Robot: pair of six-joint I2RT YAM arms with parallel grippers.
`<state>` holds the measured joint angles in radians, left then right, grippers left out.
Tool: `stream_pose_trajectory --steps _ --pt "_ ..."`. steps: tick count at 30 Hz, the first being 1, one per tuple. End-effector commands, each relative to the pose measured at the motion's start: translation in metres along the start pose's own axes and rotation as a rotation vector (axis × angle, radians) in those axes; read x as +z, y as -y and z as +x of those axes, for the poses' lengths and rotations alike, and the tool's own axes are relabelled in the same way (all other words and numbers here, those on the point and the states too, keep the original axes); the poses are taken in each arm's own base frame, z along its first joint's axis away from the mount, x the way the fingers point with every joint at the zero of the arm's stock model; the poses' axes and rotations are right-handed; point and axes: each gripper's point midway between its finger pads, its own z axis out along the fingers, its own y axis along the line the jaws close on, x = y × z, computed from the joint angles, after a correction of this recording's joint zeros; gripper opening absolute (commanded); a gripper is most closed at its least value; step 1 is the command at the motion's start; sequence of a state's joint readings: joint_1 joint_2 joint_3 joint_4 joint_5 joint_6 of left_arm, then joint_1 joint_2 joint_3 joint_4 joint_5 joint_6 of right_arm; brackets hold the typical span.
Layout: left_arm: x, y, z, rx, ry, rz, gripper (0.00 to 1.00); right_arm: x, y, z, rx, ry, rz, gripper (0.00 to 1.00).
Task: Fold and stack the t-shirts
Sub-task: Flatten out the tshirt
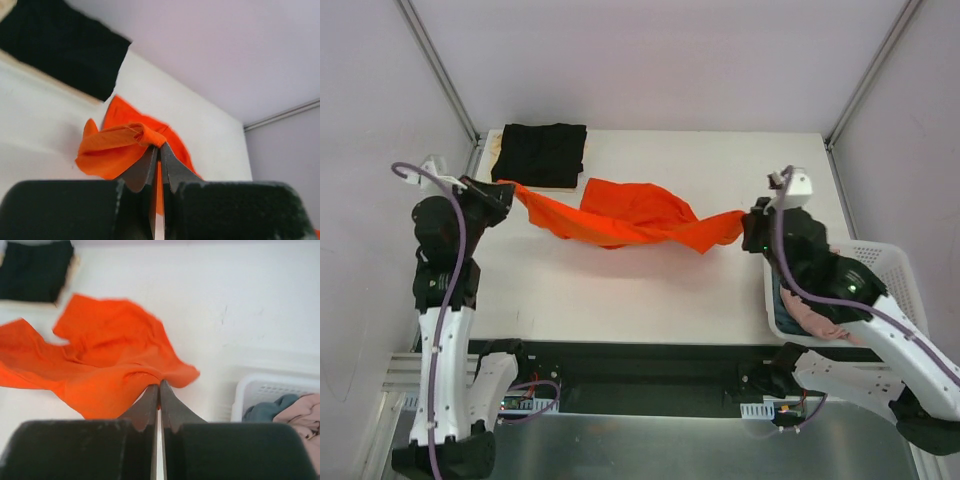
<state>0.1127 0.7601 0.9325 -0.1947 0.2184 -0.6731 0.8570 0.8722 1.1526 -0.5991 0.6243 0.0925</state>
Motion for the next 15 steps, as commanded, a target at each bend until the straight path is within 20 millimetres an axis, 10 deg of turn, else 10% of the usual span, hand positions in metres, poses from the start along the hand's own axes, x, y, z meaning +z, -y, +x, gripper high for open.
stream_pose_trajectory --steps 1,10,15 --pt "-0.069 0.064 -0.074 0.037 0.279 0.128 0.0 -0.054 0.031 -0.075 0.021 0.211 0.005 0.01" --pt "-0.213 0.154 -0.134 0.155 0.572 0.358 0.0 -0.168 0.001 -0.163 0.017 0.438 -0.471 0.01" --pt "-0.246 0.178 -0.138 0.195 0.6 0.434 0.0 -0.201 0.007 -0.195 -0.005 0.513 -0.513 0.01"
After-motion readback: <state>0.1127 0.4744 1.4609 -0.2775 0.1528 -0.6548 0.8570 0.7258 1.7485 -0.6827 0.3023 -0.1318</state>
